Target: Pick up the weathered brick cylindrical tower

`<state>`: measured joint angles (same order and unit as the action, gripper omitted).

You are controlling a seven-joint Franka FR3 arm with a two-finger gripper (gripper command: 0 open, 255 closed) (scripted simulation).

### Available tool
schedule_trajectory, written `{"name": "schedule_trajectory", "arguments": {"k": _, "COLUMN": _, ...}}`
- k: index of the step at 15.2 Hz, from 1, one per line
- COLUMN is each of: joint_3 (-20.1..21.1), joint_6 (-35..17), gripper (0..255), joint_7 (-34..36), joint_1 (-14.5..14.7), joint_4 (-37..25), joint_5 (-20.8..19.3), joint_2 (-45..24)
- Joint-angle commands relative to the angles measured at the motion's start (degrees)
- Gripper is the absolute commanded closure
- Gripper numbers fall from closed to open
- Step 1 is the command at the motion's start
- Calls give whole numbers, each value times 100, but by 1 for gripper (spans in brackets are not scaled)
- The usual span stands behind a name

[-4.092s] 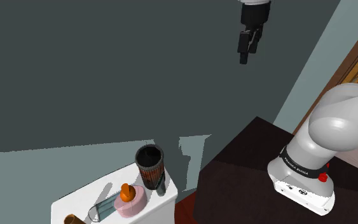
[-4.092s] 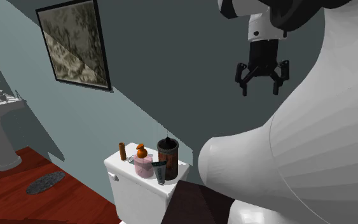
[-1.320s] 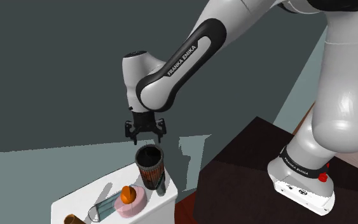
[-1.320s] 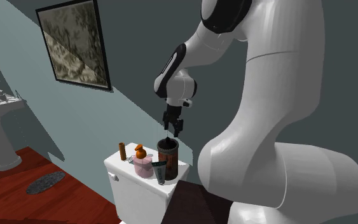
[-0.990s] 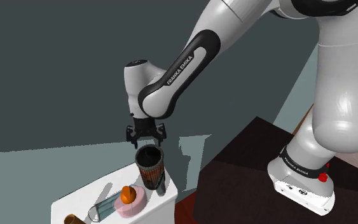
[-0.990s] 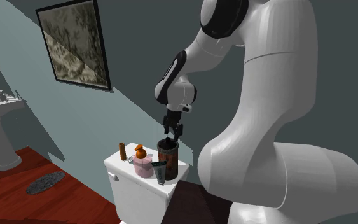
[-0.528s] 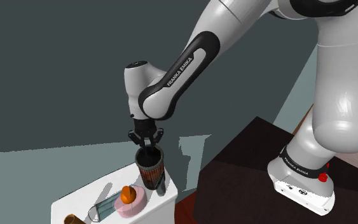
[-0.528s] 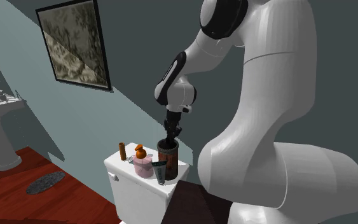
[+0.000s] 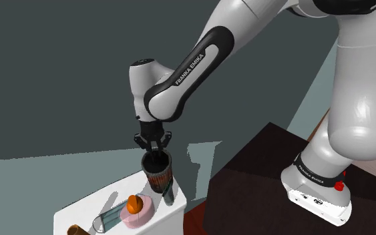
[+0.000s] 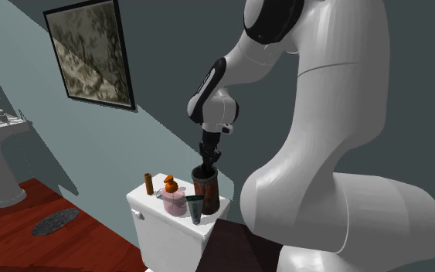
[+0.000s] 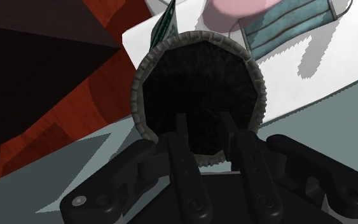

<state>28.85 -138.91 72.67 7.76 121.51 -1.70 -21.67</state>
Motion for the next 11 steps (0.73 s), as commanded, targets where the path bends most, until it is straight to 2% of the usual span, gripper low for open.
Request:
{"name": "schedule_trajectory", "arguments": {"k": 1, "joint_3": 43, "joint_6": 122, "gripper": 255, "joint_7": -23, "joint_1": -30, "joint_4": -20, "joint_5": 64, "joint_2": 116}}
{"name": "schedule_trajectory", "arguments": {"k": 11, "joint_3": 208, "joint_6": 784, "gripper": 255, "joint_7": -159, "joint_1": -177, "joint_4": -170, "joint_5": 383, "joint_2": 681}}
